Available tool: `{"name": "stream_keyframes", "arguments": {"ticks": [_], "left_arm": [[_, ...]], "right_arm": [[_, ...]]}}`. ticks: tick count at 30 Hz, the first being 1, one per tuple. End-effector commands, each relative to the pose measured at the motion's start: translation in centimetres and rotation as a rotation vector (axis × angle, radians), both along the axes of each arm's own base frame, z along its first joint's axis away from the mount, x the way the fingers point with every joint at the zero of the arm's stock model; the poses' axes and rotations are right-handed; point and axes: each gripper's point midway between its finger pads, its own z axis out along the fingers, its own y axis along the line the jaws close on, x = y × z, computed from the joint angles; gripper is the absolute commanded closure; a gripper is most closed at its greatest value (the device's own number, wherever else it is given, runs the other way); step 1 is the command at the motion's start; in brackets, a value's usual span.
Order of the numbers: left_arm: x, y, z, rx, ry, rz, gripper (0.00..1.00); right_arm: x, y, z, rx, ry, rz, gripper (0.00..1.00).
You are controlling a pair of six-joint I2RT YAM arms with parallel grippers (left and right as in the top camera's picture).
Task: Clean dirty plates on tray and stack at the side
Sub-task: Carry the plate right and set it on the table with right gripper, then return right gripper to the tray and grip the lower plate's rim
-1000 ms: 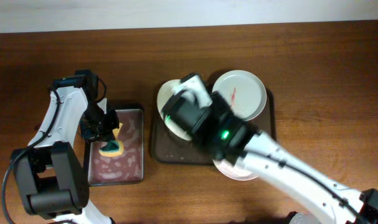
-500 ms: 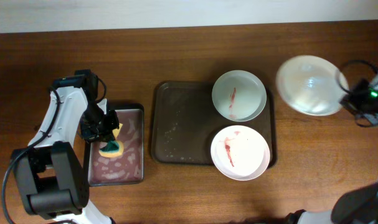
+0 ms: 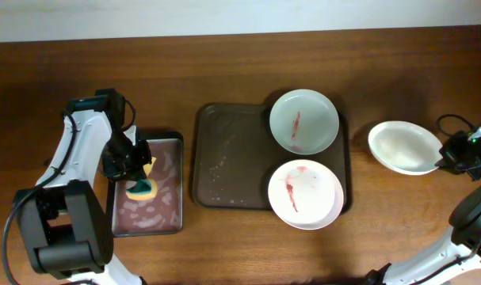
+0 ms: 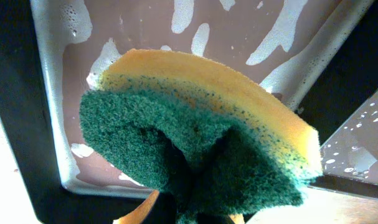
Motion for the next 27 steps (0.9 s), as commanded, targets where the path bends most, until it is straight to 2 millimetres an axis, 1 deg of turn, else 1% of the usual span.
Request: {"name": "stream_keyframes", "arguments": {"ticks": [1,2,3,5,6,7,8,9,10,11,12,13,14,15,16,17,18,19,21,23,24,25,26,27], "left_arm": [[0.1,-0.2,0.5,-0.016,-0.019,-0.013,1.0],[0.1,-0.2,0.5,-0.016,-0.019,-0.013,1.0],[0.0,-0.2,0.5,-0.016,-0.019,-0.013,1.0],[0.0,-0.2,0.5,-0.016,-0.016,-0.013,1.0],[0.0,-0.3,0.5,-0.017,-0.016,-0.017,1.0],[0.0,-0.3,0.6,-0.024,-0.019,-0.028,1.0],[0.0,-0.5,0.6,-0.033,-0.021,-0.036,1.0],[0.0,-0.5,0.6,-0.036,-0.022,-0.039,1.0],[0.0,-0.5,0.6,-0.035,-0.024,-0.039,1.0],[0.1,-0.5,0.7,-0.036,-0.031,-0.039,1.0],[0.3,-0.5,0.9,-0.037,-0.044,-0.039,1.0],[0.4,-0.5,1.4,-0.035,-0.067,-0.044,1.0],[0.5,-0.5,2.0,-0.032,-0.092,-0.047,1.0],[0.6,-0.5,2.7,-0.03,-0.118,-0.052,1.0],[0.6,-0.5,3.4,-0.027,-0.142,-0.056,1.0],[0.6,-0.5,4.5,-0.023,-0.179,-0.057,1.0],[0.6,-0.6,5.4,-0.019,-0.211,-0.061,1.0],[0.5,-0.7,6.1,-0.016,-0.233,-0.066,1.0],[0.4,-0.9,6.6,-0.008,-0.255,-0.075,1.0],[0.3,-0.8,5.5,0.023,-0.245,-0.059,1.0],[0.2,-0.6,4.6,0.047,-0.24,-0.038,1.0],[0.1,-0.2,3.2,0.074,-0.237,-0.014,1.0],[-0.1,-0.1,1.0,0.083,-0.24,0.016,1.0],[-0.5,-0.1,-0.4,0.084,-0.238,0.038,1.0]], "right_arm": [[-0.3,1.2,-0.8,-0.026,0.049,0.074,0.93],[-0.5,1.7,-1.1,-0.024,0.063,0.085,0.8],[-0.6,2.0,-1.2,-0.016,0.07,0.089,0.6],[-0.1,3.0,-0.4,0.017,0.035,0.095,0.47],[0.9,4.0,1.4,0.034,-0.046,0.132,0.38],[1.7,5.0,3.2,0.031,-0.112,0.169,0.37],[2.1,5.7,4.5,0.026,-0.156,0.197,0.37],[2.8,7.2,6.9,0.012,-0.222,0.239,0.37],[3.0,8.5,8.7,-0.011,-0.262,0.275,0.37],[3.0,10.3,10.6,-0.032,-0.296,0.323,0.38],[2.8,12.1,12.0,-0.043,-0.316,0.368,0.38],[2.4,14.3,13.2,-0.05,-0.328,0.436,0.38],[1.8,16.6,14.0,-0.048,-0.329,0.508,0.39],[1.3,18.3,14.3,-0.045,-0.315,0.558,0.4],[0.8,19.6,14.3,-0.041,-0.299,0.598,0.41],[0.1,21.3,14.1,-0.042,-0.26,0.649,0.43],[-0.6,22.6,13.6,-0.046,-0.215,0.673,0.43],[-0.9,23.4,13.2,-0.052,-0.193,0.7,0.43],[-1.7,24.9,12.2,-0.062,-0.144,0.743,0.43],[-2.4,25.6,11.3,-0.072,-0.102,0.754,0.43],[-2.7,25.7,10.9,-0.073,-0.087,0.753,0.43],[-3.2,25.7,10.4,-0.068,-0.066,0.753,0.43],[-3.9,25.6,9.5,-0.057,-0.035,0.752,0.43],[-4.6,25.6,8.5,-0.046,-0.002,0.752,0.42]]}}
